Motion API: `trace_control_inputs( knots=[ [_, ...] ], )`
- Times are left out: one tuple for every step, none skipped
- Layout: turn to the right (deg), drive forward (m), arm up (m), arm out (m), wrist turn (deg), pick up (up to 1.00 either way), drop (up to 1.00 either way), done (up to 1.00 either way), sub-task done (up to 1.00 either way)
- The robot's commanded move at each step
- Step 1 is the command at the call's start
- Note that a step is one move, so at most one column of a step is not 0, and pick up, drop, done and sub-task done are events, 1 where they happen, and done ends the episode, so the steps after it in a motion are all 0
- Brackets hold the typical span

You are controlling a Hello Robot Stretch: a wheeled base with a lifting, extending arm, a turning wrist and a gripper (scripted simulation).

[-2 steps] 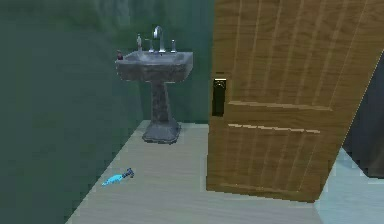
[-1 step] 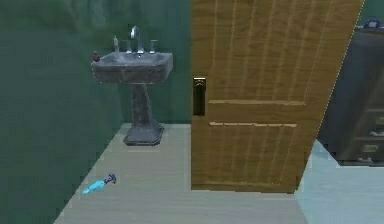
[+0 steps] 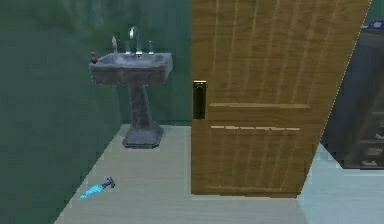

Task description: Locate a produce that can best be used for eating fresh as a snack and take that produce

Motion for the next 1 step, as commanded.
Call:
trace_control_inputs(
  knots=[
    [-45.0,0.00,0.00,0.00,0.0,0.00,0.00,0.00,0.00]
  ],
)
